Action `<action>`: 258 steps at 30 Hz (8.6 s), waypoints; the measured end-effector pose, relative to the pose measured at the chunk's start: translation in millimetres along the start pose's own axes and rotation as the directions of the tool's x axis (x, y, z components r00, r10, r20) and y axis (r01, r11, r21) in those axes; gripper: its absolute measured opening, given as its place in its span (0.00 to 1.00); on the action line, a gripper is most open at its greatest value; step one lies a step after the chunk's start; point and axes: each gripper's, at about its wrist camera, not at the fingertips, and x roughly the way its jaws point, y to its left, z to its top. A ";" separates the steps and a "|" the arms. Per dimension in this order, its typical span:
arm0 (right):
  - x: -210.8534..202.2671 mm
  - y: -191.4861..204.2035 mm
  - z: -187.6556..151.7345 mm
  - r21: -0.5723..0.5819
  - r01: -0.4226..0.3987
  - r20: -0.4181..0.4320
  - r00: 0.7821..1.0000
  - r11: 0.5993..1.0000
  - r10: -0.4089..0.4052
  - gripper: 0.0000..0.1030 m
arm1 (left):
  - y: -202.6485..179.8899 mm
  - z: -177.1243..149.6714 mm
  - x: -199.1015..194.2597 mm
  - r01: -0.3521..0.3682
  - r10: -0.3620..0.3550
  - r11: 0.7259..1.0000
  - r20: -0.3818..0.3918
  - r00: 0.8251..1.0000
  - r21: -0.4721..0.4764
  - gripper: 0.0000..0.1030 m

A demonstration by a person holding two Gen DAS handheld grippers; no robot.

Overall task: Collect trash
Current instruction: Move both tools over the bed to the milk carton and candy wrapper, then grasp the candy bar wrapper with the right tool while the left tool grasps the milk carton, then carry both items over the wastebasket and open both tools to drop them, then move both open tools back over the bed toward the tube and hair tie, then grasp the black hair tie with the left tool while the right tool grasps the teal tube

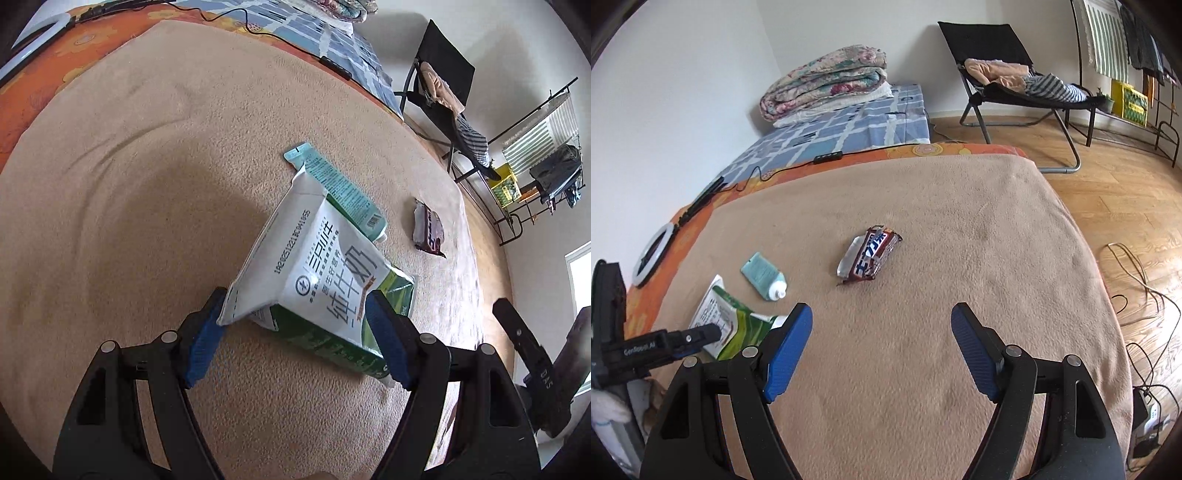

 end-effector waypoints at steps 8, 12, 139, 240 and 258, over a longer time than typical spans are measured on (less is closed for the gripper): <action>59.8 -1.7 24.6 0.090 -0.018 -0.046 0.999 0.996 0.023 0.75 | -3.3 7.1 -3.9 -0.019 0.014 0.998 0.083 0.996 0.061 0.55; 77.2 4.2 26.7 0.076 0.003 -0.065 0.998 0.997 0.002 0.73 | -7.3 9.3 -13.8 -0.014 0.000 0.995 0.126 0.992 0.104 0.46; -143.9 68.5 -245.6 -0.111 -0.002 -0.251 0.968 0.994 -0.026 0.64 | 6.8 -235.1 -145.0 -0.040 0.047 0.869 -0.002 0.999 0.493 0.64; 38.3 76.3 26.7 -0.007 -0.122 -0.135 0.984 0.993 0.120 0.13 | -27.3 4.3 -36.4 -0.130 0.109 0.864 0.072 0.991 0.486 0.02; 50.6 91.1 -7.9 -0.070 -0.229 -0.344 0.919 0.971 0.192 0.52 | -18.3 -13.0 -92.1 -0.152 0.104 0.856 0.124 0.987 0.495 0.03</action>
